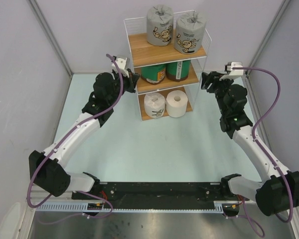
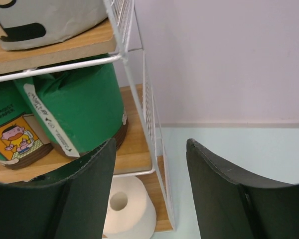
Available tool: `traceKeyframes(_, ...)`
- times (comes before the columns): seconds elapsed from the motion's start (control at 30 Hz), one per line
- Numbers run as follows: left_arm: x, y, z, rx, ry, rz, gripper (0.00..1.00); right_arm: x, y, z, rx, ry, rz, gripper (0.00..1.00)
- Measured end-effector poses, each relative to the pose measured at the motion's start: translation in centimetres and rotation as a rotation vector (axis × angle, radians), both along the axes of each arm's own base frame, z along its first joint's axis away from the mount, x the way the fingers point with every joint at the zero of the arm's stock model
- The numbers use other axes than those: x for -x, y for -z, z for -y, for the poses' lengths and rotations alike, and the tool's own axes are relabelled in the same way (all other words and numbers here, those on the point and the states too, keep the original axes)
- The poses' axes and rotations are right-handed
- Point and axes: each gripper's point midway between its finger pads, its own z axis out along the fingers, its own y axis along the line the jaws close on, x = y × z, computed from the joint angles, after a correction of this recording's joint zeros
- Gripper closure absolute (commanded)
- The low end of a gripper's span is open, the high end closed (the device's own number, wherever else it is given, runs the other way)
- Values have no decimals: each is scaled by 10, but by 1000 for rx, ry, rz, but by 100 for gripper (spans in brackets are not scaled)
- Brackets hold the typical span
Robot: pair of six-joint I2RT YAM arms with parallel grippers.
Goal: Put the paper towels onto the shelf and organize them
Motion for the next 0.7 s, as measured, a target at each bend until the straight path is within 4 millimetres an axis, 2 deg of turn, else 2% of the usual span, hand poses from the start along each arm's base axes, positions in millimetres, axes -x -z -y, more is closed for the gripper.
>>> traceKeyframes(0.2, 3, 0, -3, -8, -6, -8, 100, -14, -2, -4, -8, -52, 8, 39)
traceKeyframes(0.37, 4, 0, -3, -12, -6, -8, 100, -19, -4, -19, -5, -134, 17, 39)
traceKeyframes(0.5, 4, 0, -4, -13, -6, -9, 100, -23, -6, -25, -4, -164, 22, 52)
traceKeyframes(0.7, 6, 1, -5, -16, -7, -14, 100, -31, -11, -27, -1, -160, 32, 54)
